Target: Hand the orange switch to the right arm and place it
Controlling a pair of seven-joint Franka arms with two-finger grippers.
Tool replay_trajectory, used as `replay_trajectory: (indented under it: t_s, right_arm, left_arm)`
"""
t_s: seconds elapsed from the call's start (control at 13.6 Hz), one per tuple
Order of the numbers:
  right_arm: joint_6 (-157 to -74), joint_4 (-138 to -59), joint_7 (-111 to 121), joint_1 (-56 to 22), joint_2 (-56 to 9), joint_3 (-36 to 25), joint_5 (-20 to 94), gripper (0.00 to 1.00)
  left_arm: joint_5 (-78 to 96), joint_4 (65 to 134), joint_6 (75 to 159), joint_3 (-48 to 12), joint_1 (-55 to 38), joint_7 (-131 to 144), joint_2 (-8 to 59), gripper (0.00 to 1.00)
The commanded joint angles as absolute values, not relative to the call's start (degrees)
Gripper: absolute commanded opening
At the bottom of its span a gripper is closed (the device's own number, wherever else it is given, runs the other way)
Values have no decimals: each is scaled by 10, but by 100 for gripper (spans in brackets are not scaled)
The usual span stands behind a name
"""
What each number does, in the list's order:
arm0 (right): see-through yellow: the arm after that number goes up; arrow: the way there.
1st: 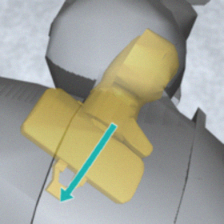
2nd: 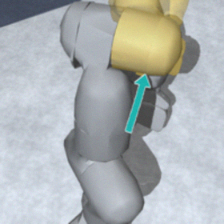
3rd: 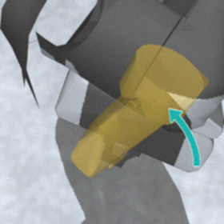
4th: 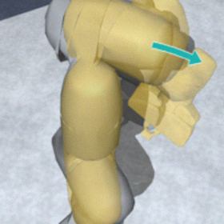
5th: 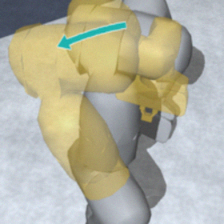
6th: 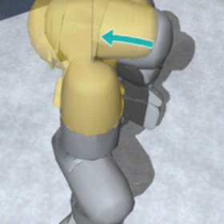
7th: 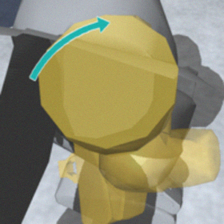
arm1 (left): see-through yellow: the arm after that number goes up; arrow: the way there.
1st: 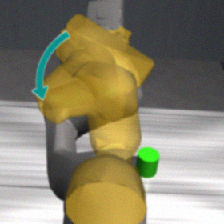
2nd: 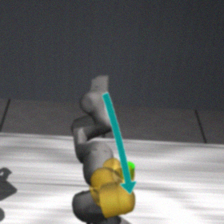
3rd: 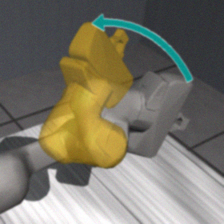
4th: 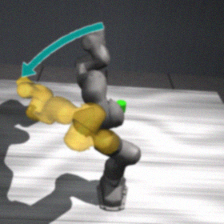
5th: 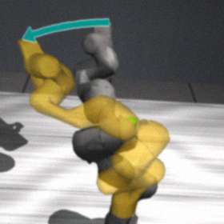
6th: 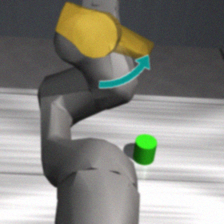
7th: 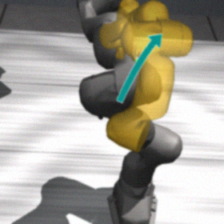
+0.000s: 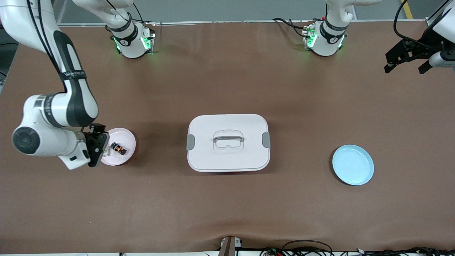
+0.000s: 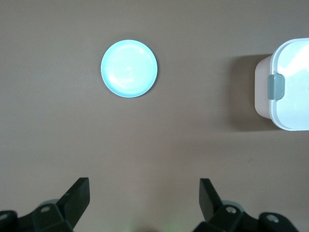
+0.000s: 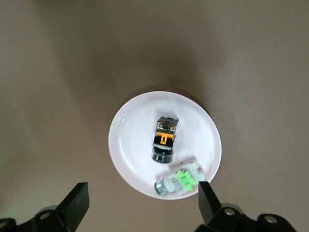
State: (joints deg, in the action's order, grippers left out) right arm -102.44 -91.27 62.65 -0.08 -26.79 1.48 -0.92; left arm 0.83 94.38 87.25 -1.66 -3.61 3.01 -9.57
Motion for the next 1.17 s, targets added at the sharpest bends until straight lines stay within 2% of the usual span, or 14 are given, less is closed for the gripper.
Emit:
replay_trajectory:
  t_s: [0.0,0.29,0.59,1.1]
  right_arm:
    - [-959,-852,499,-3,-272,19,-2,100]
    - [-941,-817,354,-22,-265,18,-11,100]
    - [-940,-781,215,-22,-257,18,-11,100]
    - [-895,-751,-36,15,-221,14,11,100]
  left_arm:
    - [10,911,853,-12,-39,28,-80,100]
    - [-4,877,831,-10,-39,28,-62,100]
    - [-12,871,831,-10,-39,28,-56,100]
    - [-12,870,831,-10,-39,28,-53,100]
